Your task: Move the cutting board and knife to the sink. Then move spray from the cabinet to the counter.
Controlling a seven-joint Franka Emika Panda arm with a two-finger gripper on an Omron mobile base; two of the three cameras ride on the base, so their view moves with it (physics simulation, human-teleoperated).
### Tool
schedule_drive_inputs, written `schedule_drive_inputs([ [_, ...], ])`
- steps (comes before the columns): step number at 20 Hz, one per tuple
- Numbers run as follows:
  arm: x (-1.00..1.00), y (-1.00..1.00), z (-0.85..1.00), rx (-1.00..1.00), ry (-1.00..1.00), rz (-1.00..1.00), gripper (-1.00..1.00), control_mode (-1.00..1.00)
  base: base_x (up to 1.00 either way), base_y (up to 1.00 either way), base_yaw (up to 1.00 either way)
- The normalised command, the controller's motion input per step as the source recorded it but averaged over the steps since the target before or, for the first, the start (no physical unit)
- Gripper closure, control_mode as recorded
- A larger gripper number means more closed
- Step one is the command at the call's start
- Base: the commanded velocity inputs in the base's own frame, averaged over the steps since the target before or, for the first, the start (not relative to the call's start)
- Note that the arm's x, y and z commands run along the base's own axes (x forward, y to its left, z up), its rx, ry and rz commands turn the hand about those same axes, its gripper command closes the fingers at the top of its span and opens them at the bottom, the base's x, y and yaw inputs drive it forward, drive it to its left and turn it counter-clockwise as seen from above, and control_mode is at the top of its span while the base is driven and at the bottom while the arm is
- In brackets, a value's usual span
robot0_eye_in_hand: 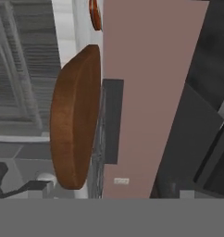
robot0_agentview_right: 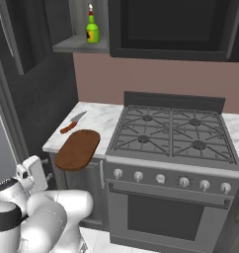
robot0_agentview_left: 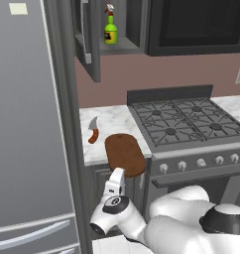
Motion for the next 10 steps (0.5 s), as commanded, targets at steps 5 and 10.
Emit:
schedule_drive_inputs([
  [5, 0.41, -0.32, -0.07, 0.0, 0.0, 0.05, -1.0, -1.0, 0.0, 0.0, 0.0],
  [10, 0.35, -0.25, -0.07, 0.0, 0.0, 0.04, -1.0, -1.0, 0.0, 0.0, 0.0],
])
